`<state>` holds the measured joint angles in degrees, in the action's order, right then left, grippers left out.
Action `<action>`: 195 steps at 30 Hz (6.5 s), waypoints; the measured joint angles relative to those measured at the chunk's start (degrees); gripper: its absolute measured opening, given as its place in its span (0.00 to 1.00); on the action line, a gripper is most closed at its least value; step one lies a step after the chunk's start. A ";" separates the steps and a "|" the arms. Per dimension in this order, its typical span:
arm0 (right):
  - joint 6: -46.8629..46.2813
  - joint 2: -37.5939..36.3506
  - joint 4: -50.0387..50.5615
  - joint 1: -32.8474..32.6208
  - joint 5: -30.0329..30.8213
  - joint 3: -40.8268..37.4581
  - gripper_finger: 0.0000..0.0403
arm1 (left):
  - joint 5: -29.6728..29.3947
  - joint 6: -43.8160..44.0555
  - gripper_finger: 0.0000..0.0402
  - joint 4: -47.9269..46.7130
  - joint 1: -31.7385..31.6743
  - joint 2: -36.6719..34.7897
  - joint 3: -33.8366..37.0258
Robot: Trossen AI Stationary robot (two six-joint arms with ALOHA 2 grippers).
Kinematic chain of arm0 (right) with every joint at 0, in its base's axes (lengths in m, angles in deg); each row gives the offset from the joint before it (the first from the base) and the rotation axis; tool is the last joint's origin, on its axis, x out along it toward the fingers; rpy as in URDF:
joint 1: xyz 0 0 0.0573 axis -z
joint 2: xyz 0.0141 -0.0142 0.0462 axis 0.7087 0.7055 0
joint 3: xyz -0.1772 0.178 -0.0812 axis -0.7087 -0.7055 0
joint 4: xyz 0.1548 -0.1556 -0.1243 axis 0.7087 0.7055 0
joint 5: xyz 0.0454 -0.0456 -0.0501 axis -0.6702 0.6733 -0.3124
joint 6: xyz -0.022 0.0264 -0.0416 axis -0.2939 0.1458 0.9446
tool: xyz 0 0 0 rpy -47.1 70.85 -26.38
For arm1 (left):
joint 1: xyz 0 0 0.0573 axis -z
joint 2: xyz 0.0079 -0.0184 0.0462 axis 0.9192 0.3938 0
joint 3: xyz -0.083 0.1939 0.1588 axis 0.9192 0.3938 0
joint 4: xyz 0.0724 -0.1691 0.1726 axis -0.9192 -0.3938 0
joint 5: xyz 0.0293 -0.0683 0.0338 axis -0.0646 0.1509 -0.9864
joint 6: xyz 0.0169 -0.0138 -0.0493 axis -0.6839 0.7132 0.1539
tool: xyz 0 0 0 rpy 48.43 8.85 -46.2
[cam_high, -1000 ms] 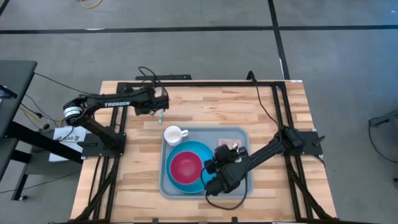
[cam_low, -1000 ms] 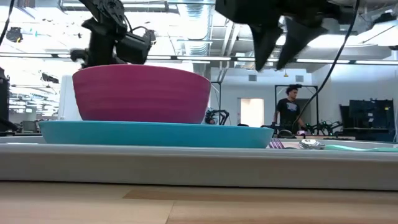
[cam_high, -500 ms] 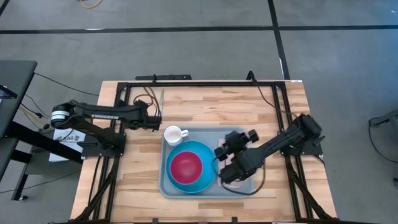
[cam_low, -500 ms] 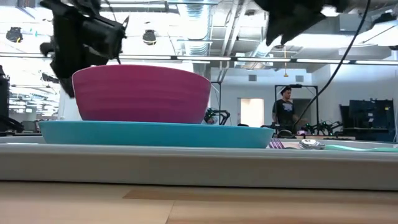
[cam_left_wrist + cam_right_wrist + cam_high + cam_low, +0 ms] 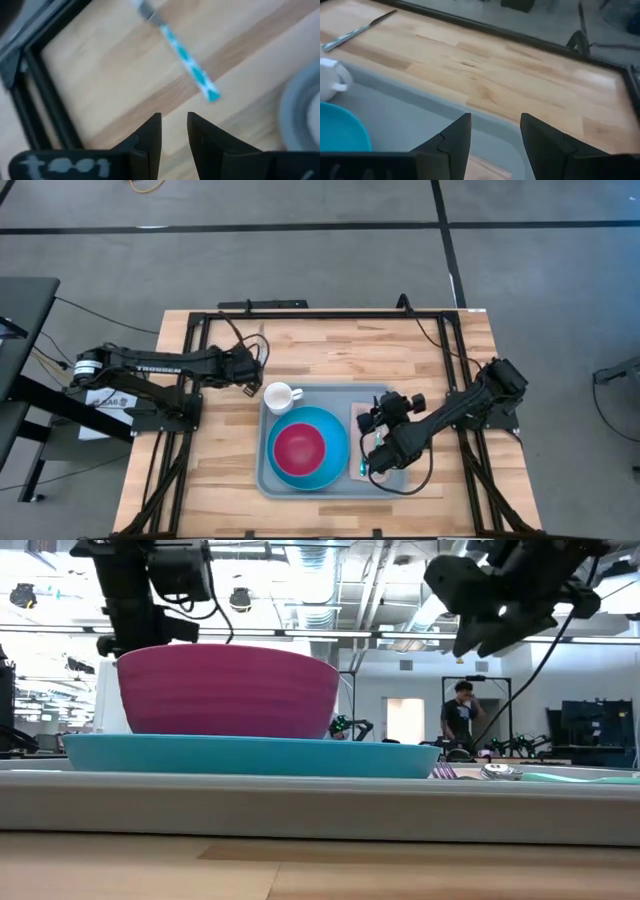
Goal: Set up tray
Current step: Put the blue patterned knife on the gray napkin to the right of the purple fork
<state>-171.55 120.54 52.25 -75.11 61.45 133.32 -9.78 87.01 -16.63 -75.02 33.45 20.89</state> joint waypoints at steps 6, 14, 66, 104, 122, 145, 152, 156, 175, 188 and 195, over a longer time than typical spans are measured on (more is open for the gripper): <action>1.73 -1.53 1.00 1.14 1.26 0.24 0.41 | -0.47 -7.86 0.20 10.74 -0.44 -0.02 0.00; 2.31 -1.83 3.10 3.27 2.18 0.13 0.40 | -2.70 -4.12 0.20 11.23 -0.76 -0.02 0.00; 5.22 -1.77 2.47 7.15 3.01 0.15 0.40 | 21.37 -15.63 0.28 28.46 -31.58 29.44 -5.41; 4.81 -2.35 -5.50 3.52 22.19 0.22 0.40 | 33.95 -27.30 0.01 41.65 -3.23 -1.82 -7.30; 19.77 -2.97 -34.37 0.72 26.67 4.26 0.39 | -8.87 -16.85 0.01 68.50 17.51 21.58 -7.34; 31.24 -18.37 -38.08 3.67 10.41 4.55 0.38 | -11.15 -23.74 0.01 83.66 21.21 27.24 -8.39; 33.87 -20.68 -38.29 7.13 6.46 4.59 0.38 | -10.87 -27.39 0.01 90.02 23.26 27.24 -8.40; 41.15 -19.68 -39.52 10.07 -0.14 4.52 0.38 | -11.40 -28.49 0.01 88.36 23.75 27.24 -9.61; 48.70 -18.95 -46.20 9.82 -2.63 4.52 0.38 | -17.35 -27.89 0.01 82.13 23.67 27.15 -10.69; 49.98 -18.95 -45.28 11.59 -0.30 4.52 0.38 | -15.34 -25.00 0.02 81.87 23.47 27.17 -12.38; 60.43 -18.95 -53.59 12.96 -3.36 4.52 0.38 | -17.62 -26.36 0.02 80.39 23.50 27.17 -12.98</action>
<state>-111.12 101.59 -1.34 -62.15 58.09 137.84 -27.40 60.65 63.76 -51.52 60.63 7.90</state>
